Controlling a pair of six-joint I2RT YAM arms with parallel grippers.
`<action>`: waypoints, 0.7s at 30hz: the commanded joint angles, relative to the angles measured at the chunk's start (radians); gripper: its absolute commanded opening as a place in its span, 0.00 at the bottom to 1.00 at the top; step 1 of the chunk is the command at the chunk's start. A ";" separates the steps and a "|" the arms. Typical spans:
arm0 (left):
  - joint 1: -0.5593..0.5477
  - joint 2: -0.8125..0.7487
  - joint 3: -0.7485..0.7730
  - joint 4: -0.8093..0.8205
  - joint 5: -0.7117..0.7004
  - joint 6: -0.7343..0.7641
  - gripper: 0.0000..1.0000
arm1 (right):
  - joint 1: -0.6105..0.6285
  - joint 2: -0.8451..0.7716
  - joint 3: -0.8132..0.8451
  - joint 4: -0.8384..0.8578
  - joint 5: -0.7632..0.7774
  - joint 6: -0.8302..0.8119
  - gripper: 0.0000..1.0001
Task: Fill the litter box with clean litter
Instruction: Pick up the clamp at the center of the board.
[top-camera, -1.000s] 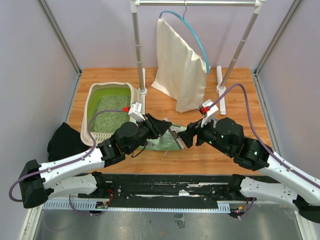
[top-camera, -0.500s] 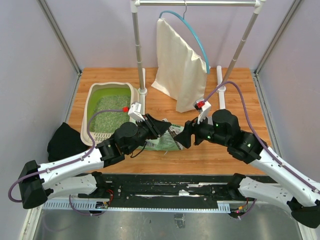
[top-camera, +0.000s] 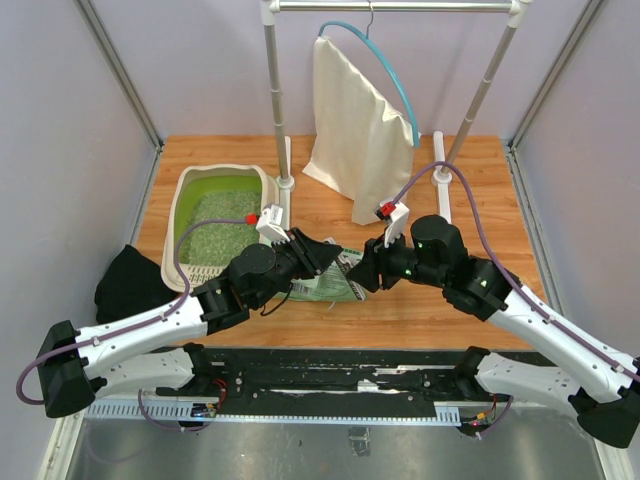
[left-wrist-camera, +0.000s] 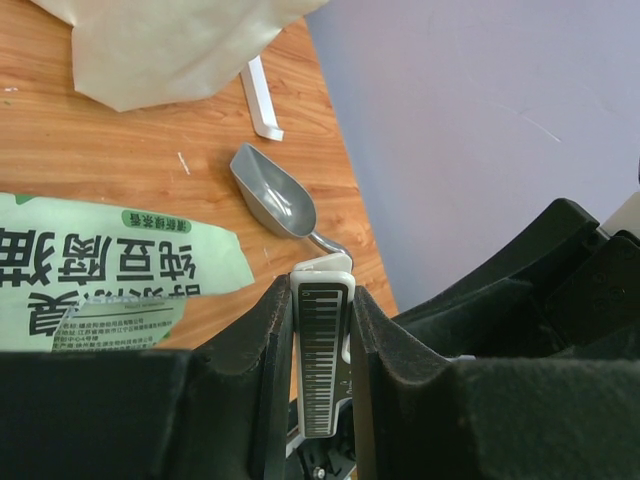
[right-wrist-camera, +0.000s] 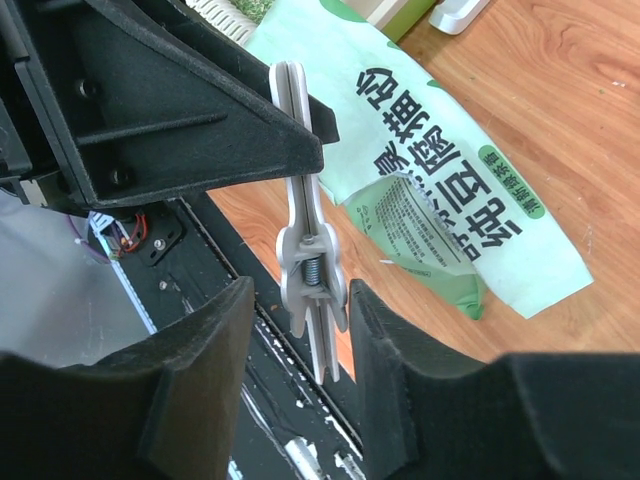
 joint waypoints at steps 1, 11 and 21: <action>-0.010 0.003 0.040 0.012 -0.018 0.009 0.00 | -0.006 -0.003 0.002 0.024 -0.012 -0.015 0.42; -0.010 0.009 0.046 0.007 -0.019 0.007 0.00 | -0.006 0.010 -0.001 0.026 -0.013 -0.027 0.45; -0.011 0.003 0.047 -0.030 -0.026 0.044 0.69 | -0.005 -0.042 -0.013 0.015 0.090 -0.067 0.01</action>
